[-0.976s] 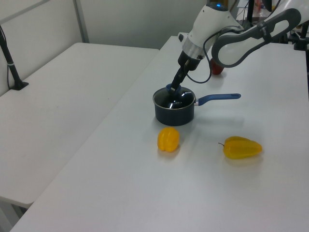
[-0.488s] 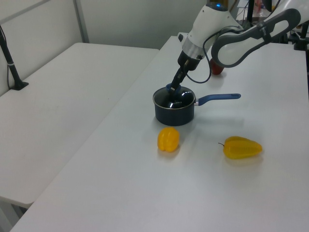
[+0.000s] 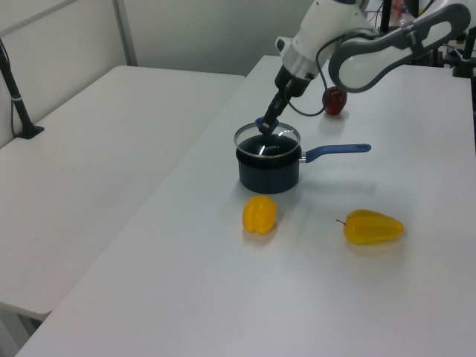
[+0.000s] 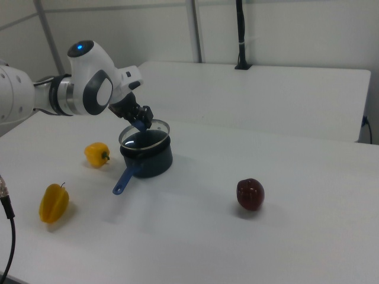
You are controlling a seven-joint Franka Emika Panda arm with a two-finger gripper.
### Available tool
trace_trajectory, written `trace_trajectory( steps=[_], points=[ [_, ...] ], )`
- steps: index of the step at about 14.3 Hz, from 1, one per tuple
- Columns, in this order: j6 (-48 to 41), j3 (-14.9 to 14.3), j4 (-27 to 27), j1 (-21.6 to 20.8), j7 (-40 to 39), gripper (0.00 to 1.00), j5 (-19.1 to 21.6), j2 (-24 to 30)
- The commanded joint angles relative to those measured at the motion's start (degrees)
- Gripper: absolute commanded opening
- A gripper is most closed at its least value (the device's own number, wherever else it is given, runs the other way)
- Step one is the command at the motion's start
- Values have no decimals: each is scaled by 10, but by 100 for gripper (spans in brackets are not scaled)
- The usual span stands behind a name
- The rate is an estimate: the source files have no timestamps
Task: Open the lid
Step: 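Lift the glass lid off the saucepan and carry it beside the pan, then lower the glass lid onto the table beside the saucepan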
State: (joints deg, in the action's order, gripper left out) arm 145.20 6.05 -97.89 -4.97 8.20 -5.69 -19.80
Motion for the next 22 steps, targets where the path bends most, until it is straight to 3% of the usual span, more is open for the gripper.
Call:
trace_trajectory(
  steps=[1, 3, 6, 8, 11, 16, 20, 21, 22],
  points=[
    [-68, 0, -24, 33, 12, 44, -7, 62],
    [-76, 0, -62, 58, 10, 44, -7, 97],
    [-68, 0, -162, 111, 5, 44, -8, 166],
    [-51, -1, -212, 131, 3, 45, -8, 185],
    [82, -1, -305, 152, 3, 45, -9, 177],
    [195, -1, -310, 145, 4, 45, -9, 101],
    [209, -1, -292, 138, 4, 45, -9, 77],
    [209, -1, -291, 138, 4, 48, -9, 75],
    [209, -1, -290, 138, 4, 59, -9, 74]
  ],
)
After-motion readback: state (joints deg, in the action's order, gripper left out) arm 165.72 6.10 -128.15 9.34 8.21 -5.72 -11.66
